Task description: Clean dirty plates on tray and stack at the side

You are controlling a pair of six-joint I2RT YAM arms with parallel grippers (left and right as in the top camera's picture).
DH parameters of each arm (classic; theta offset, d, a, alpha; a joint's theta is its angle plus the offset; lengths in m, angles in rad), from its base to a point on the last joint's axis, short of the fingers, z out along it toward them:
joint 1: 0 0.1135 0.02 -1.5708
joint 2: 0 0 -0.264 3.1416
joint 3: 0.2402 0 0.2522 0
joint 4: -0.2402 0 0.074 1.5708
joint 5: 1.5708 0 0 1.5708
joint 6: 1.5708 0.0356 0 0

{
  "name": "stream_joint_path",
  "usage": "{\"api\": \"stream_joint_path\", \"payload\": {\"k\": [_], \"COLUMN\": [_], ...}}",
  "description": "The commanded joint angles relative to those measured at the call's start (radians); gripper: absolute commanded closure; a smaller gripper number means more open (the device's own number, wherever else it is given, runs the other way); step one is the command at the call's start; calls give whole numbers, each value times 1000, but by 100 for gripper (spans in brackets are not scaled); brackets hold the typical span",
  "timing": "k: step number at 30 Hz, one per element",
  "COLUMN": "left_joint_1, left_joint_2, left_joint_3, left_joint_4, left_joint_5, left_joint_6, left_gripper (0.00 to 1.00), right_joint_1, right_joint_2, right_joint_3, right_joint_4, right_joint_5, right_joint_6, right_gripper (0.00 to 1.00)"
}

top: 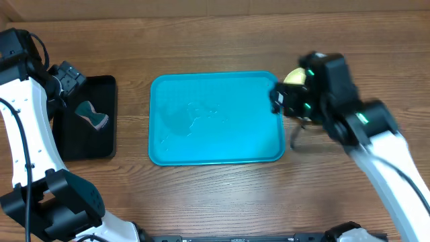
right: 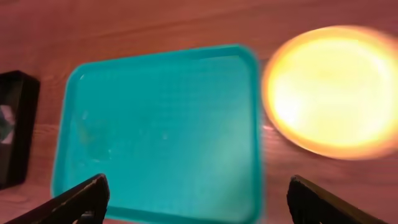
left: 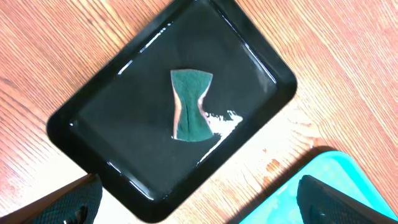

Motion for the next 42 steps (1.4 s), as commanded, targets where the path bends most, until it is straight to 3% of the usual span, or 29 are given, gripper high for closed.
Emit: {"api": "stream_joint_path", "payload": {"k": [1, 3, 9, 32, 39, 42], "left_joint_1": [7, 7, 7, 7, 7, 7], "left_joint_2": [13, 16, 16, 16, 16, 16], "left_joint_3": [11, 11, 11, 11, 11, 11], "left_joint_4": [5, 14, 14, 14, 14, 14], "left_joint_5": [44, 52, 52, 52, 52, 52], "left_joint_6": [-8, -10, -10, -10, -10, -10], "left_gripper": [0, 0, 0, 0, 0, 0], "right_joint_1": [37, 48, 48, 48, 34, -3], "right_joint_2": [-133, -199, -294, -152, -225, -292], "right_joint_3": [0, 0, 0, -1, -3, -48], "right_joint_4": [-74, -121, -200, -208, -220, -148], "right_joint_5": [174, 173, 173, 172, 149, 146], "right_joint_6": [-10, -42, -45, -44, -44, -44], "right_gripper": [5, 0, 0, 0, 0, 0]}}
